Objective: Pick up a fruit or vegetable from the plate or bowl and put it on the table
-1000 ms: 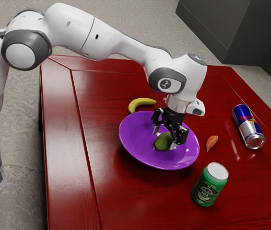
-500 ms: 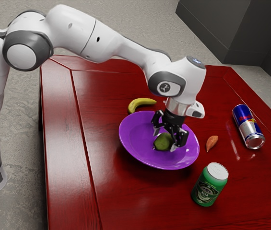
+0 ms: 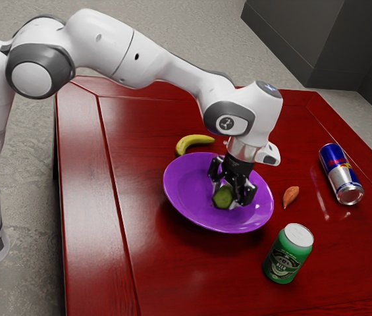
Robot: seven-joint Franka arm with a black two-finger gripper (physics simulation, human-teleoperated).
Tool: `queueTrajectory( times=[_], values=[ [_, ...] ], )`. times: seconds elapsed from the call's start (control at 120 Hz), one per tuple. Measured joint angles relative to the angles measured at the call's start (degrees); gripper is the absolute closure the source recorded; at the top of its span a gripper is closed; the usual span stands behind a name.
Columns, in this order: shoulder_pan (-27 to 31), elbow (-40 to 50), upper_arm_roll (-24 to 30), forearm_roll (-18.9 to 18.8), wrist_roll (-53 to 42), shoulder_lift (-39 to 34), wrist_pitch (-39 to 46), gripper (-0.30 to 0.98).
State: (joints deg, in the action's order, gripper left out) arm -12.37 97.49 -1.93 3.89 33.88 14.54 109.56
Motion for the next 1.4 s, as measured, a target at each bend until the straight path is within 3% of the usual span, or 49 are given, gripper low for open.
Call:
queueTrajectory(
  times=[0.2,0.342,0.608,0.708,0.833,0.967,1.125,1.4],
  values=[
    [-0.4,-0.2,-0.2,-0.3,0.4,0.0,0.0,0.37],
    [-0.6,-1.6,-0.2,-1.6,0.7,-0.6,-0.1,0.52],
    [-0.6,-11.6,1.4,-9.6,1.2,-0.9,-1.1,0.57],
    [1.4,-23.1,4.0,-12.8,0.8,5.6,-2.4,0.59],
    [6.3,-41.1,12.3,-17.7,-1.1,18.3,-4.4,0.6],
    [7.0,-54.0,17.3,-22.2,-3.9,27.3,-5.7,0.58],
    [6.6,-57.0,22.3,-24.7,-7.1,31.8,-6.1,0.58],
    [6.5,-61.2,23.7,-26.0,-12.1,37.8,-1.7,0.58]
  ],
)
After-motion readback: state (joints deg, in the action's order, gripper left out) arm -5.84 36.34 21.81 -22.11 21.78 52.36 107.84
